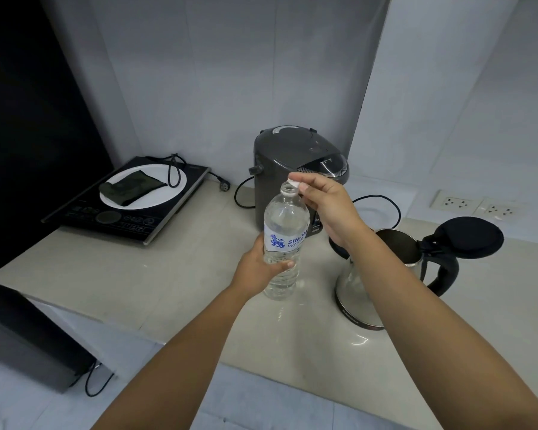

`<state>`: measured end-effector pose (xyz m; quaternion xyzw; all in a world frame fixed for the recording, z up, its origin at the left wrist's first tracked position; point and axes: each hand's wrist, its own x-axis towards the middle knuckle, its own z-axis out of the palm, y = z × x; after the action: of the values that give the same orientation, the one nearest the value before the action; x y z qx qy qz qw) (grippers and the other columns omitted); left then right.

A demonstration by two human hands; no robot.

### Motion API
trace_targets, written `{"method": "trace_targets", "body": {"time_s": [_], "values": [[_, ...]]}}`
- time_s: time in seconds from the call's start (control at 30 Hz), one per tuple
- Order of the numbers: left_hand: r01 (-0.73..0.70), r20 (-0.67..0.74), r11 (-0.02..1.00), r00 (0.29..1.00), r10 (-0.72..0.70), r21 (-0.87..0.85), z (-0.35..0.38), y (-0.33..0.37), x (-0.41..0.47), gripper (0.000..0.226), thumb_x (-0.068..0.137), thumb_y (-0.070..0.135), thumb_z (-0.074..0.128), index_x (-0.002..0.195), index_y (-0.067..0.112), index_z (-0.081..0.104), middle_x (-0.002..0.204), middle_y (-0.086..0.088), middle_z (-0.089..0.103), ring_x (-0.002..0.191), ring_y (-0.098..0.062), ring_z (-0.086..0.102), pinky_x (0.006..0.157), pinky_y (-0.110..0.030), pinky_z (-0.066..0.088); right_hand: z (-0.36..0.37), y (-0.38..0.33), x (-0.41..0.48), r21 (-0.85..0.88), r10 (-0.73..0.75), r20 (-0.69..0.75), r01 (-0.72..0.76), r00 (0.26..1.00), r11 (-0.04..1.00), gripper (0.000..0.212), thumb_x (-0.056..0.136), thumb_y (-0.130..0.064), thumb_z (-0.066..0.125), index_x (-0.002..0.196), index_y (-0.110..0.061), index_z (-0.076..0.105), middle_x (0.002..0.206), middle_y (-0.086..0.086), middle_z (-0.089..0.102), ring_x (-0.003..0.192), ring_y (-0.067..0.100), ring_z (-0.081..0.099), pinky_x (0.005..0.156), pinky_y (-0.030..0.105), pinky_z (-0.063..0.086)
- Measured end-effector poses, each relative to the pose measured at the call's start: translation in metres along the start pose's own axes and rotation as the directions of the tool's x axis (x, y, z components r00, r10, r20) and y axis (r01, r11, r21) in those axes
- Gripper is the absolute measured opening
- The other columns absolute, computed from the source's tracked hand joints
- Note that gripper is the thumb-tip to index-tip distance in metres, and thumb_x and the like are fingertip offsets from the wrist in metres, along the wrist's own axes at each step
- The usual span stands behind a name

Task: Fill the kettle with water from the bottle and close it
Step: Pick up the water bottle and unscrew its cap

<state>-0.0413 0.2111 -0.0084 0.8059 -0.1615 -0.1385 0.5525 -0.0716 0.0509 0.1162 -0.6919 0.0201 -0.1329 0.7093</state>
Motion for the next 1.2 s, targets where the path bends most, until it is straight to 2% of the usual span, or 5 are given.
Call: {"method": "trace_targets", "body": {"time_s": [0.23, 0.43, 0.67, 1.03, 1.2], "values": [[-0.003, 0.000, 1.000, 1.000, 0.003, 0.000, 0.000, 0.001, 0.000, 0.077, 0.074, 0.035, 0.084, 0.139, 0.031, 0.043, 0.121, 0.014, 0.062, 0.102, -0.003, 0.055, 0.075, -0.009, 0.040, -0.006, 0.024, -0.019, 0.586, 0.228, -0.132, -0.110, 0.965, 0.803, 0.023, 0.099, -0.012, 0.056, 0.117, -0.022, 0.066, 0.121, 0.000, 0.069, 0.109, 0.013, 0.064, 0.092, 0.025, 0.049], [-0.002, -0.004, 1.000, 1.000, 0.002, 0.002, 0.001, 0.000, 0.001, 0.078, 0.074, 0.035, 0.084, 0.139, 0.030, 0.043, 0.119, 0.015, 0.061, 0.107, -0.007, 0.056, 0.087, -0.021, 0.042, -0.008, 0.074, -0.058, 0.646, 0.439, -0.281, -0.170, 0.853, 0.744, 0.026, 0.097, -0.002, 0.056, 0.120, -0.008, 0.065, 0.115, 0.003, 0.068, 0.104, 0.014, 0.061, 0.094, 0.030, 0.049], [0.003, -0.006, 1.000, 1.000, -0.003, 0.007, 0.000, 0.000, 0.000, 0.077, 0.074, 0.033, 0.084, 0.140, 0.029, 0.043, 0.116, 0.017, 0.062, 0.105, -0.004, 0.057, 0.076, -0.007, 0.040, 0.004, 0.161, -0.101, 0.220, 0.459, -0.546, -0.409, 0.701, 0.886, 0.030, 0.089, -0.007, 0.070, 0.118, -0.002, 0.071, 0.121, 0.012, 0.070, 0.103, 0.017, 0.065, 0.107, 0.035, 0.045], [0.001, 0.003, 1.000, 1.000, -0.001, 0.028, 0.000, -0.002, 0.002, 0.080, 0.075, 0.033, 0.084, 0.142, 0.030, 0.040, 0.116, 0.019, 0.060, 0.104, -0.002, 0.056, 0.082, -0.013, 0.041, 0.004, 0.225, -0.131, -0.618, 0.304, -0.336, -0.453, 0.891, 0.643, 0.032, 0.092, -0.023, 0.059, 0.121, -0.032, 0.069, 0.104, 0.012, 0.070, 0.106, 0.022, 0.059, 0.087, 0.026, 0.045], [0.005, 0.015, 1.000, 1.000, -0.005, 0.012, 0.000, -0.003, 0.003, 0.081, 0.074, 0.035, 0.084, 0.141, 0.033, 0.040, 0.116, 0.021, 0.060, 0.105, 0.000, 0.056, 0.089, -0.020, 0.042, 0.006, 0.222, -0.143, -0.767, 0.202, -0.236, -0.310, 0.951, 0.561, 0.037, 0.093, -0.014, 0.059, 0.127, -0.026, 0.067, 0.131, 0.001, 0.065, 0.124, 0.024, 0.050, 0.095, 0.018, 0.033]]}}
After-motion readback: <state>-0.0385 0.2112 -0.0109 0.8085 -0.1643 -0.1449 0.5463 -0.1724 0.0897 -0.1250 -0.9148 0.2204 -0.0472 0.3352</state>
